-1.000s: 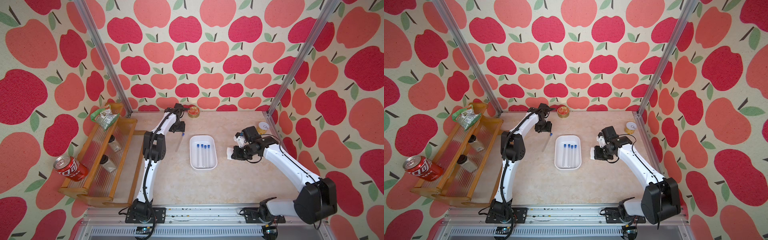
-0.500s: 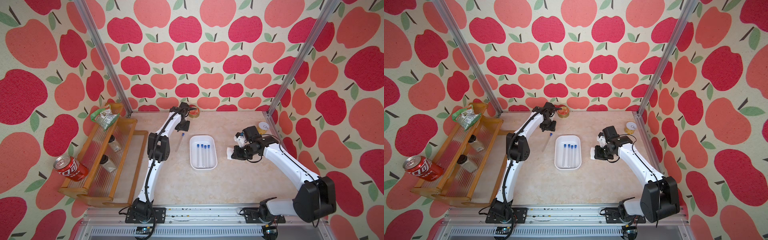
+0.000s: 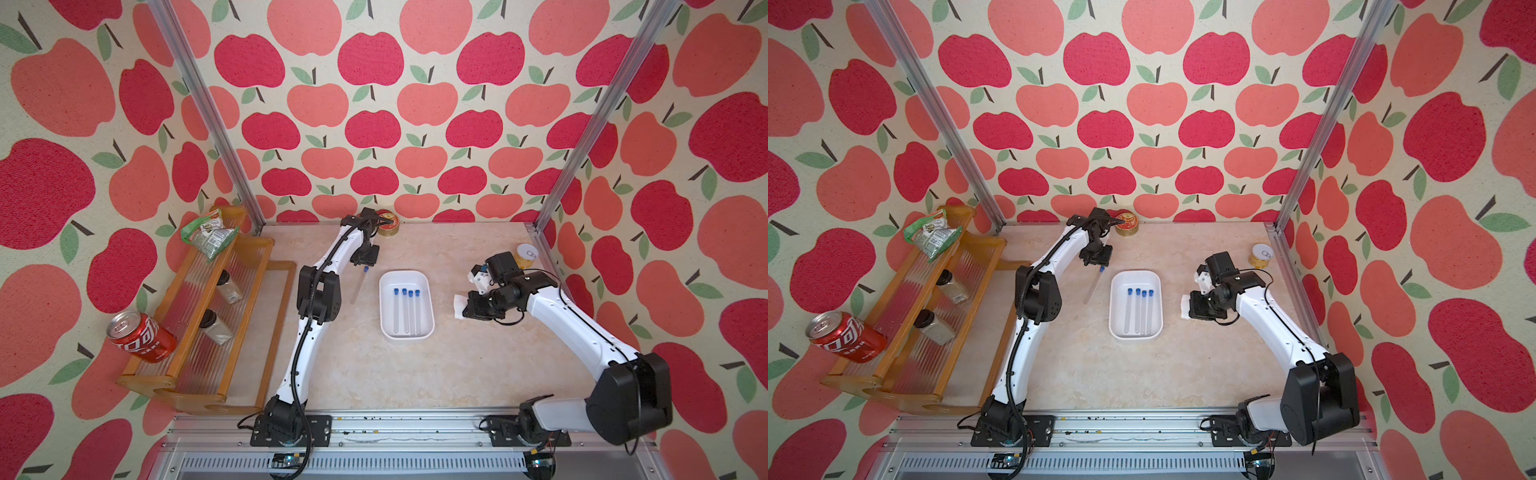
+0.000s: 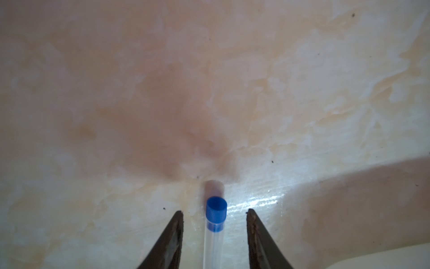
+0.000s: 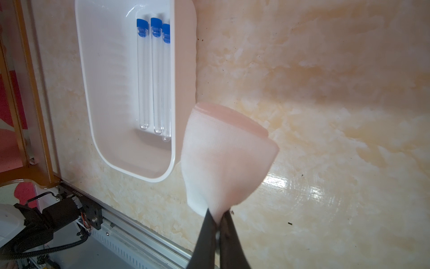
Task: Wipe the exteriors of test tubes
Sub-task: Pick up the test tube at the center of the board.
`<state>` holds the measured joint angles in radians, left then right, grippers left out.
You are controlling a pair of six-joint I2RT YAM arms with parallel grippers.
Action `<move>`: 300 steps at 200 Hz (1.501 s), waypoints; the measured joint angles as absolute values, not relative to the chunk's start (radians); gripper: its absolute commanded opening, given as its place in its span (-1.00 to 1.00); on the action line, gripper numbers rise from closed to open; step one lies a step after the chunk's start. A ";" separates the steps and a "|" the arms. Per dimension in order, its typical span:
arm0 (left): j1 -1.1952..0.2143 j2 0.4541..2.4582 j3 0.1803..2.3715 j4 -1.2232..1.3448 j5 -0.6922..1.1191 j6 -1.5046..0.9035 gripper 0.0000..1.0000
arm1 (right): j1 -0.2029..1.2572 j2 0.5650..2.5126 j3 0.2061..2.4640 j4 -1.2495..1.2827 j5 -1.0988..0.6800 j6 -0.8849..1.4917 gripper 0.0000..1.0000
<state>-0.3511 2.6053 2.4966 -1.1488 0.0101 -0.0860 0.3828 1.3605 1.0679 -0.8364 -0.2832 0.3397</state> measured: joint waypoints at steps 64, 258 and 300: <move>-0.351 2.621 2.497 -1.156 0.007 -0.086 -0.30 | 0.383 1.345 1.066 -0.830 -0.299 0.334 -1.00; -0.352 2.624 2.497 -1.180 0.007 -0.083 -0.41 | 0.383 1.344 1.066 -0.831 -0.302 0.325 -1.00; -0.352 2.634 2.497 -1.187 0.011 -0.083 -0.42 | 0.383 1.344 1.066 -0.831 -0.302 0.325 -1.00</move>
<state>-0.3515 2.6343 2.4966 -1.1870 0.0113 -0.0826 0.3828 1.3441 1.0657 -0.8307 -0.3019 0.3248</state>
